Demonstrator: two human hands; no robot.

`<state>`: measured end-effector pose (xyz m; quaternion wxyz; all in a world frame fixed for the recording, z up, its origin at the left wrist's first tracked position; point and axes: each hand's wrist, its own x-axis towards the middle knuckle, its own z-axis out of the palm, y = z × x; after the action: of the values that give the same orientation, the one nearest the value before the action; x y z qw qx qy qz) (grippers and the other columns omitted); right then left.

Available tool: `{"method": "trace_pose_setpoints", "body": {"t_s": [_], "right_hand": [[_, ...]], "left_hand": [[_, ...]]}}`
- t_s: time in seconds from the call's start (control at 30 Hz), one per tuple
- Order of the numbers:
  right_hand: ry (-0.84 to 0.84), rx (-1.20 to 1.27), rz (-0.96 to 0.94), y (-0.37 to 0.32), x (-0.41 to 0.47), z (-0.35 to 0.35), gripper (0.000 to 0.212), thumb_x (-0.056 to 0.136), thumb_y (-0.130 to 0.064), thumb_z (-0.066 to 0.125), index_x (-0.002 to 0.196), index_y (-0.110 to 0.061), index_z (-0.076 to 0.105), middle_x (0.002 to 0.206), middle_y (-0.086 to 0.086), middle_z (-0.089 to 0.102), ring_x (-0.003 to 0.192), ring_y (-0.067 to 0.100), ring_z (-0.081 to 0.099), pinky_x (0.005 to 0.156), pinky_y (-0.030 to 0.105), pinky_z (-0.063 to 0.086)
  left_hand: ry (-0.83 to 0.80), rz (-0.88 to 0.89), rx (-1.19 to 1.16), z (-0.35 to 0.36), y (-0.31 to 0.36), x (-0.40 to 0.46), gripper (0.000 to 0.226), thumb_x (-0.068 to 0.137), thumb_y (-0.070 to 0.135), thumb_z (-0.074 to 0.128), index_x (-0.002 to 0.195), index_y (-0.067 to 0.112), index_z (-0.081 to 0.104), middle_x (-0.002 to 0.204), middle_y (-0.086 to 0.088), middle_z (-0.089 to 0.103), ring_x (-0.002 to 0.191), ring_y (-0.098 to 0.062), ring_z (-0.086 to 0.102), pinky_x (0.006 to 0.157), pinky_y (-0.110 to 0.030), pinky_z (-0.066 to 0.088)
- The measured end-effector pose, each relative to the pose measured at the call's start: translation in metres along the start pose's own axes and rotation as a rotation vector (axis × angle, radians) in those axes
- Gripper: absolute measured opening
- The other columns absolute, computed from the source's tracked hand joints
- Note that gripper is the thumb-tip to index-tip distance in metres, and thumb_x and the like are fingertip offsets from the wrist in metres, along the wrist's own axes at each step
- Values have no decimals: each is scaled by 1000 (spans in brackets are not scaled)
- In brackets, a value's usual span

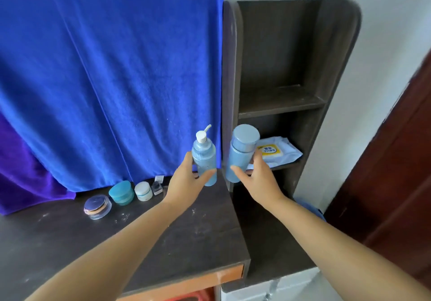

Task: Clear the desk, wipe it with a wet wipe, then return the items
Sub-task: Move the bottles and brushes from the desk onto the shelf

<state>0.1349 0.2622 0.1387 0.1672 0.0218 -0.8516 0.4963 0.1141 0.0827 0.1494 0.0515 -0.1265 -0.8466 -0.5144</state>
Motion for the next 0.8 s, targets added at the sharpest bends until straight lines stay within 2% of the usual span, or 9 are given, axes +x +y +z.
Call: {"method": "trace_pose_setpoints", "body": {"t_s": [0.07, 0.13, 0.2, 0.37, 0.47, 0.57, 0.6, 0.7, 0.8], "right_hand": [[50, 3, -28, -11, 6, -24, 51, 84, -29, 65, 126, -17, 39, 119, -1, 56, 106, 16, 58, 91, 34, 51], [101, -16, -55, -20, 17, -48, 55, 84, -29, 64, 129, -14, 37, 120, 0, 56, 108, 15, 56, 89, 29, 49], [133, -16, -78, -28, 33, -74, 56, 84, -28, 64, 130, -14, 36, 125, 5, 57, 112, 20, 57, 89, 28, 48], [142, 50, -219, -38, 90, -133, 55, 85, -24, 63, 131, -13, 36, 128, 6, 55, 114, 20, 56, 87, 23, 47], [89, 67, -289, -33, 136, -162, 56, 86, -26, 63, 133, -14, 36, 131, 5, 53, 116, 15, 52, 90, 23, 45], [8, 62, -318, -19, 178, -183, 58, 85, -29, 63, 134, -15, 35, 135, 5, 51, 116, 12, 50, 93, 25, 43], [-16, 53, -316, -13, 189, -189, 58, 85, -30, 62, 134, -15, 35, 135, 5, 51, 119, 14, 50, 93, 26, 42], [-99, 58, -294, 7, 217, -194, 57, 85, -29, 62, 134, -15, 36, 136, 5, 51, 120, 20, 52, 93, 27, 43], [-161, 55, -289, 20, 236, -187, 59, 85, -30, 63, 135, -16, 35, 135, 6, 52, 120, 21, 53, 93, 29, 42]], "left_hand": [[-20, 52, 12, 6, 25, 5, 33, 82, 28, 67, 107, 28, 45, 92, 16, 59, 88, -11, 60, 78, -27, 48], [-19, 104, 7, 13, 49, 14, 34, 81, 28, 67, 109, 25, 46, 94, 8, 61, 87, -16, 60, 76, -23, 50], [12, 137, -22, 21, 73, 25, 37, 82, 26, 67, 113, 24, 47, 96, 11, 60, 88, -11, 59, 68, -12, 47], [120, 181, -106, 44, 122, 59, 31, 82, 24, 68, 106, 28, 48, 98, 13, 61, 87, 3, 58, 70, -6, 46], [221, 180, -107, 68, 145, 86, 30, 81, 25, 68, 105, 23, 50, 92, 15, 61, 79, 11, 57, 67, -4, 45], [318, 123, -110, 97, 160, 111, 34, 79, 31, 69, 106, 22, 51, 96, 9, 62, 90, -5, 60, 76, -31, 56], [346, 102, -98, 106, 165, 118, 35, 79, 32, 69, 106, 21, 51, 98, 8, 62, 92, -8, 60, 74, -33, 57], [447, 56, -6, 127, 174, 137, 34, 81, 32, 67, 108, 18, 50, 100, 8, 61, 90, -5, 57, 64, -13, 47], [517, 0, 56, 138, 173, 148, 35, 81, 33, 68, 107, 19, 49, 100, 7, 61, 90, -6, 57, 68, -17, 45]]}}
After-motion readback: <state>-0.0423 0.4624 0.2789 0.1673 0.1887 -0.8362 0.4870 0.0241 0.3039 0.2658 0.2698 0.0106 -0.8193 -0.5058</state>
